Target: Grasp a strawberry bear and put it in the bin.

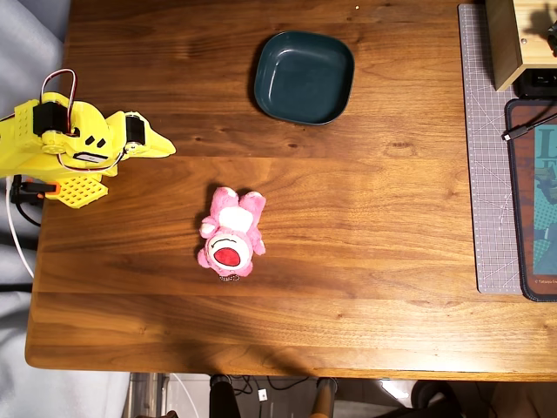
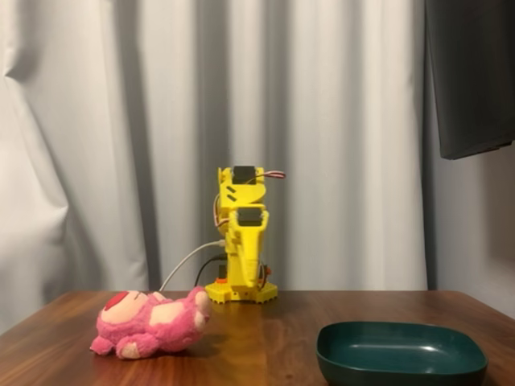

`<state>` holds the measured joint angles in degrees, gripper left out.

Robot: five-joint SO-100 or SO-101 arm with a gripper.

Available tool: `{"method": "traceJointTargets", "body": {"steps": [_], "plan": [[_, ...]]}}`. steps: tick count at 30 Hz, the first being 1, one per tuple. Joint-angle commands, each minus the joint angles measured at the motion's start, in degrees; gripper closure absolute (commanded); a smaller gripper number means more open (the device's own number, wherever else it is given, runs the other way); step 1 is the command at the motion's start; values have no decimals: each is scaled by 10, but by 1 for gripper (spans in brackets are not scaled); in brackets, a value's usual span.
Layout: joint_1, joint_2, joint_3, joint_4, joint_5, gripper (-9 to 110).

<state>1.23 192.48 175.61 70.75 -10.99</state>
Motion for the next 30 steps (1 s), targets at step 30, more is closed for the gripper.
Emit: {"method": "traceJointTargets", "body": {"steps": [30], "plan": [[-156, -798, -736, 149, 42, 68]]}}
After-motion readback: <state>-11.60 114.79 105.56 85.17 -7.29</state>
